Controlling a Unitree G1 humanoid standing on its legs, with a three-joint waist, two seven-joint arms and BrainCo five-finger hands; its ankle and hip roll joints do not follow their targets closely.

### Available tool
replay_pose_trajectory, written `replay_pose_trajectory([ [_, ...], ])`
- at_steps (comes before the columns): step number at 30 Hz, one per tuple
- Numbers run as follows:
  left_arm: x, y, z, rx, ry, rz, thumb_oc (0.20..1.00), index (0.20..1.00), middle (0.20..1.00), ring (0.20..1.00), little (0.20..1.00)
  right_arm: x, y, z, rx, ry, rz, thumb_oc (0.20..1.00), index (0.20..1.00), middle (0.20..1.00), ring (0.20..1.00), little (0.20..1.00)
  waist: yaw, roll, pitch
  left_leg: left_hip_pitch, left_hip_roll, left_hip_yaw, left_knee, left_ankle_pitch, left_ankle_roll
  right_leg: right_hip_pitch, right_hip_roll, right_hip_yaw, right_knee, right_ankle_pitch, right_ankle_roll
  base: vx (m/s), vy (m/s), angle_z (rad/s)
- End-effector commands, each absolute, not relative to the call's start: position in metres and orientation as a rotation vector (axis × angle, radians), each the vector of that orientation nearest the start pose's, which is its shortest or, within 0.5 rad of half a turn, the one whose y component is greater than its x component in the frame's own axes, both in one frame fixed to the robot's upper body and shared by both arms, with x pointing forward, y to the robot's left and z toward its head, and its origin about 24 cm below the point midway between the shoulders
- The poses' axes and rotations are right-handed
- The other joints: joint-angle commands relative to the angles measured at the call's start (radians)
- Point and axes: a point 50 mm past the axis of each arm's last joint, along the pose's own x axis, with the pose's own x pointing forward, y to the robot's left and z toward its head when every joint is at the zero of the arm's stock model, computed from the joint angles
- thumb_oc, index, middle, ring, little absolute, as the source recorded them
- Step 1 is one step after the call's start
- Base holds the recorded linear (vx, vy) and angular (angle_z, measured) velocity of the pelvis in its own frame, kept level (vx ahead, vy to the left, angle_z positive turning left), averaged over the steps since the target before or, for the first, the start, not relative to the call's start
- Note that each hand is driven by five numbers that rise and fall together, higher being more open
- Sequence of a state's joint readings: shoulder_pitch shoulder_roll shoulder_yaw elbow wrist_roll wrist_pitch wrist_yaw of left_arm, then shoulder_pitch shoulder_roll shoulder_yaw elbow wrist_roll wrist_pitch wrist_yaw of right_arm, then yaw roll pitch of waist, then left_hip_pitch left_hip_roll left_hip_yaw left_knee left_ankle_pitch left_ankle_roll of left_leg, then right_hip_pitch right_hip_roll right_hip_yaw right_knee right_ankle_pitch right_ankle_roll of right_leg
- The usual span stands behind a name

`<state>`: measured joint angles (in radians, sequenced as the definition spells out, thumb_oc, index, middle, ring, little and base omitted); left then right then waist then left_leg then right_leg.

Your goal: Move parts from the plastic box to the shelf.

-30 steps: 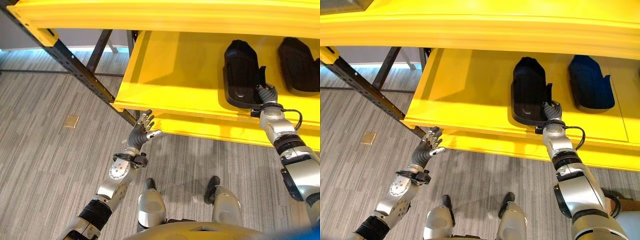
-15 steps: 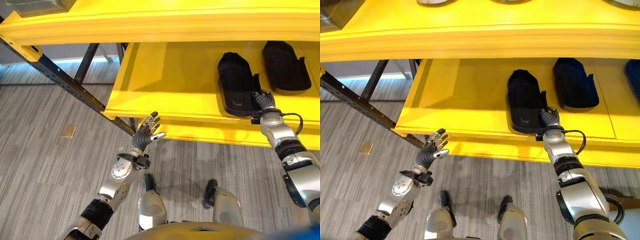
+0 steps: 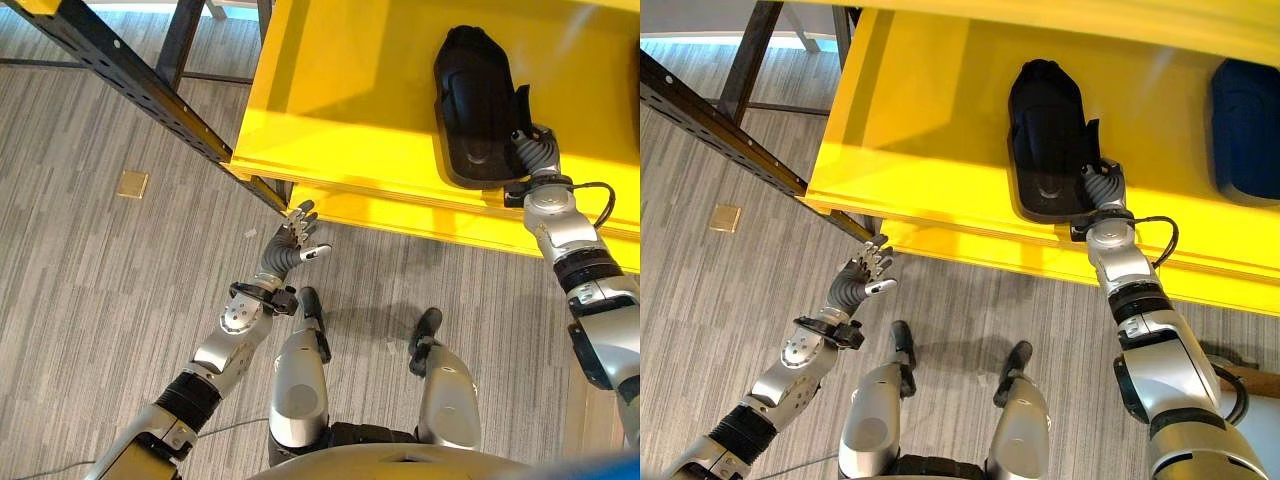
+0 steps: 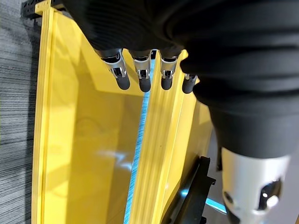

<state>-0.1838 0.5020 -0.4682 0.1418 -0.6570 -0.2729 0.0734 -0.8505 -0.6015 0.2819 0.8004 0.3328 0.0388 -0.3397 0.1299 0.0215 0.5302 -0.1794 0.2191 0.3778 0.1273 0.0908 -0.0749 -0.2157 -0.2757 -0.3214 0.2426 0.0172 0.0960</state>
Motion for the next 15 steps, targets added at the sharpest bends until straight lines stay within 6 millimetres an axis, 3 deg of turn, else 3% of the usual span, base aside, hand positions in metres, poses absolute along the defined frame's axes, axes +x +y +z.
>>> replay_pose_trajectory([
  [1, 0.268, 0.135, 0.084, -0.205, -0.209, -0.354, 1.0, 1.0, 1.0, 1.0, 1.0, 0.389, -0.265, 0.207, -0.353, -0.199, -0.439, 0.2, 0.2, 0.2, 0.2, 0.2, 0.031, 0.039, -0.01, -0.01, 0.002, -0.071, 0.073, -0.07, -0.019, -0.019, 0.02, -0.015, 0.151, -0.118, 0.013, -0.1, -0.019, -0.01],
  [8, 0.27, 0.129, 0.091, -0.214, -0.216, -0.374, 1.0, 1.0, 1.0, 1.0, 1.0, 0.396, -0.264, 0.238, -0.434, -0.24, -0.494, 0.2, 0.2, 0.2, 0.2, 0.2, 0.061, 0.051, -0.01, -0.126, -0.003, -0.095, 0.104, -0.062, -0.023, -0.135, 0.022, -0.02, 0.218, -0.131, 0.007, -0.04, -0.039, -0.01],
  [15, 0.274, 0.12, 0.103, -0.166, -0.251, -0.44, 1.0, 1.0, 1.0, 1.0, 1.0, 0.401, -0.248, 0.269, -0.462, -0.315, -0.552, 0.2, 0.2, 0.2, 0.2, 0.2, 0.078, 0.049, -0.01, -0.237, -0.001, -0.107, 0.121, -0.05, -0.024, -0.249, 0.038, -0.022, 0.263, -0.136, 0.0, 0.0, -0.041, 0.0],
])
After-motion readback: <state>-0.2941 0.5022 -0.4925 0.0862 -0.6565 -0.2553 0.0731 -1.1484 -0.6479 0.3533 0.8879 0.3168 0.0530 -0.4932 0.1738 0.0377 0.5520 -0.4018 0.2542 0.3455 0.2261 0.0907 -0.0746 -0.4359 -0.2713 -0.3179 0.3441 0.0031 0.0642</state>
